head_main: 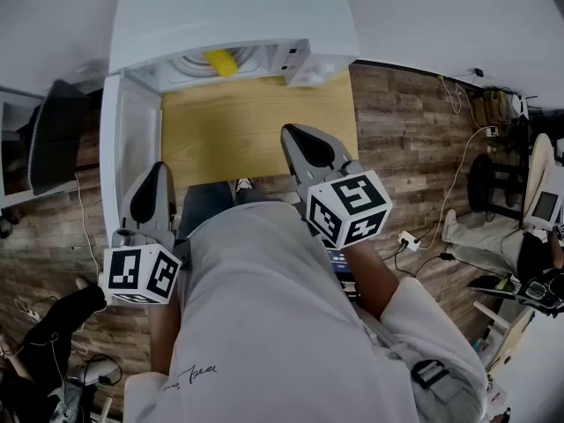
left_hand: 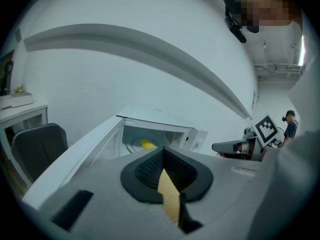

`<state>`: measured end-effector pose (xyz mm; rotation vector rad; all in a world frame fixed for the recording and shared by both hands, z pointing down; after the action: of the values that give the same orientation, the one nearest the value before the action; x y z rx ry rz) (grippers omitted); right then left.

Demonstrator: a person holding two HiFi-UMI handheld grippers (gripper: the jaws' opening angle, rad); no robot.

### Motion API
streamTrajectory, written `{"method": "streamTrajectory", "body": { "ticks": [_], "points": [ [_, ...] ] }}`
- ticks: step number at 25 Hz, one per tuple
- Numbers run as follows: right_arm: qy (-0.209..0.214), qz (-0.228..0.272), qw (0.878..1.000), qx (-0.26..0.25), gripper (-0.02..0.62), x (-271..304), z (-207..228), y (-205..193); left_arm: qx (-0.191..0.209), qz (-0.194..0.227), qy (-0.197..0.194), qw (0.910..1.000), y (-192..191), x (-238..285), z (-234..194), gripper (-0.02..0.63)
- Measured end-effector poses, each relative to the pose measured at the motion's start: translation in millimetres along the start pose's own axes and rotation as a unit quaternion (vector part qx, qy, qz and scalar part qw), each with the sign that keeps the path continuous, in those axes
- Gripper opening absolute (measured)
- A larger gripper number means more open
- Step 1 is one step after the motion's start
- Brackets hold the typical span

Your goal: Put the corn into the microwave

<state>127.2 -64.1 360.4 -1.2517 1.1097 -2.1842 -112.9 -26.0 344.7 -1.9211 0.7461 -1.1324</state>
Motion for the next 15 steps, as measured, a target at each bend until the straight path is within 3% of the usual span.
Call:
{"method": "streamTrajectory", "body": {
  "ticks": [6, 15],
  "points": [
    [0.014, 0.001, 1.0, 0.004, 0.011, -3.5, -1.5, -1.3, 0.0, -0.007, 0.003, 1.0, -3.1, -2.1, -1.1, -0.009],
    [0.013, 0.001, 0.999, -0.046, 0.011, -2.4, -4.7, 5.4, -0.008, -0.016, 0.004, 0.9998, -7.0, -3.1, -3.9, -0.009]
  ]
}}
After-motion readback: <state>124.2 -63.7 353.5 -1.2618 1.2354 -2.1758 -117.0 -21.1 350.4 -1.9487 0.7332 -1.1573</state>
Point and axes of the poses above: the fingertips, and each gripper's own axes: x forward along the fingers, z to its right, y out of its top, the point moved 5 cm from there along -x, backward along the fingers, and after that the axes turned 6 degrees about -z, right-handed, at the moved point
